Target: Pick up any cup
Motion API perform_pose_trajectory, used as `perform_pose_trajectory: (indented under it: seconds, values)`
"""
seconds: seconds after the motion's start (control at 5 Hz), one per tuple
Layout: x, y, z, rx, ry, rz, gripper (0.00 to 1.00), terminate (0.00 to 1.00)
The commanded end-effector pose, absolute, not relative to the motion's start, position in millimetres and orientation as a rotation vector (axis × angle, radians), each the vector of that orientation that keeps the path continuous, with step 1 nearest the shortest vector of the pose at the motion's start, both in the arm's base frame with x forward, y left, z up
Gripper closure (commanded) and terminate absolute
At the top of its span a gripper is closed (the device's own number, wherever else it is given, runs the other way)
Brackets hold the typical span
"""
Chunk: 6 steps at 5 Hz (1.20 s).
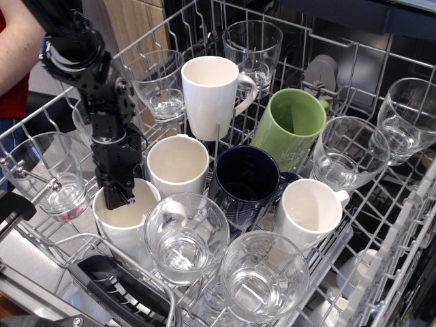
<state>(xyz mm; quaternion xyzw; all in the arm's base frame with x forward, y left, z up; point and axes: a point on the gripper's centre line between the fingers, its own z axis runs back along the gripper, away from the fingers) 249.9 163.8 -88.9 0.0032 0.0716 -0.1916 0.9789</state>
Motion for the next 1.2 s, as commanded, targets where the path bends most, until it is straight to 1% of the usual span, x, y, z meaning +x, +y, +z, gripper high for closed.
perform_pose_trajectory:
  seconds: [0.0, 0.2, 0.4, 0.6, 0.8, 1.0]
  values:
    - [254.8, 172.1, -21.0, 0.022, 0.031, -0.479, 1.0, 0.0]
    - [258.1, 172.3, 8.9, 0.017, -0.01, -0.5, 1.0, 0.0]
    - [261.4, 171.4, 39.0, 0.051, -0.046, -0.513, 1.0, 0.0]
    - [261.2, 168.7, 58.0, 0.094, -0.022, -0.544, 1.0, 0.0]
    - [265.1, 167.3, 71.0, 0.145, -0.003, -0.546, 1.0, 0.0]
    - [262.1, 168.1, 79.0, 0.147, -0.004, -0.537, 1.0, 1.0]
